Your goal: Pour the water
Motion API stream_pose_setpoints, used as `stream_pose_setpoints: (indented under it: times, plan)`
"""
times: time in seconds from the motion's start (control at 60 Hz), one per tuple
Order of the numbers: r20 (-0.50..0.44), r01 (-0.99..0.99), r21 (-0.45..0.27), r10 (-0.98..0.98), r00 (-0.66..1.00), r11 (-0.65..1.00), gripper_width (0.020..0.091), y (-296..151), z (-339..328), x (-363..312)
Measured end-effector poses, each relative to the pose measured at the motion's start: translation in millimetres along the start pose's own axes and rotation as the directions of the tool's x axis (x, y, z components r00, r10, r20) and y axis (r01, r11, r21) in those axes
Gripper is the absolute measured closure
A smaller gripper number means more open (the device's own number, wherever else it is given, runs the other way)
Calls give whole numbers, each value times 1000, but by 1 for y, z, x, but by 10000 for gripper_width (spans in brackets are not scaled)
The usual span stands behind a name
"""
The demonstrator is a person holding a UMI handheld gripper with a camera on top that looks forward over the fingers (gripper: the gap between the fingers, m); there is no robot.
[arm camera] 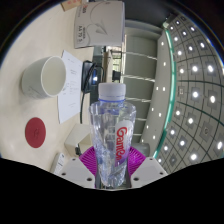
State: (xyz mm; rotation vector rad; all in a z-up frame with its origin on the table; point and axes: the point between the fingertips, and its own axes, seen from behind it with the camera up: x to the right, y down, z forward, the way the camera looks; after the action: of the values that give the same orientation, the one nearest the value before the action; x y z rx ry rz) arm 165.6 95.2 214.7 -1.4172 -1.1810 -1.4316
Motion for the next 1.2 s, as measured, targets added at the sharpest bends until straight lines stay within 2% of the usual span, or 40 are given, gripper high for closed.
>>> stream_pose_setpoints:
  times: [0.133, 0.217, 0.433, 0.533, 0.667, 0.817, 0.9, 1.0, 1.067, 1.2]
  plan:
    - [-29, 242, -8, -242, 970, 970, 751, -10, 14, -12]
    - [-50, 319, -1, -319, 946, 948, 751, -19, 17, -14]
    - [-73, 399, 55, -395, 916, 915, 750, -45, 22, -22]
    - [-63, 365, 75, -361, 931, 928, 749, -49, 24, -24]
    - [5, 163, 91, -164, 986, 982, 750, -41, 24, -23]
    - [138, -292, 90, 279, 950, 952, 749, -34, 21, -7]
    - [238, -557, 62, 529, 814, 828, 749, -38, 17, -1]
    - [342, -776, 6, 728, 594, 630, 747, -43, 13, 0]
    - [437, -863, -63, 791, 428, 502, 745, -53, 7, -16]
    - [507, -940, -191, 848, 154, 284, 743, -55, 2, -51]
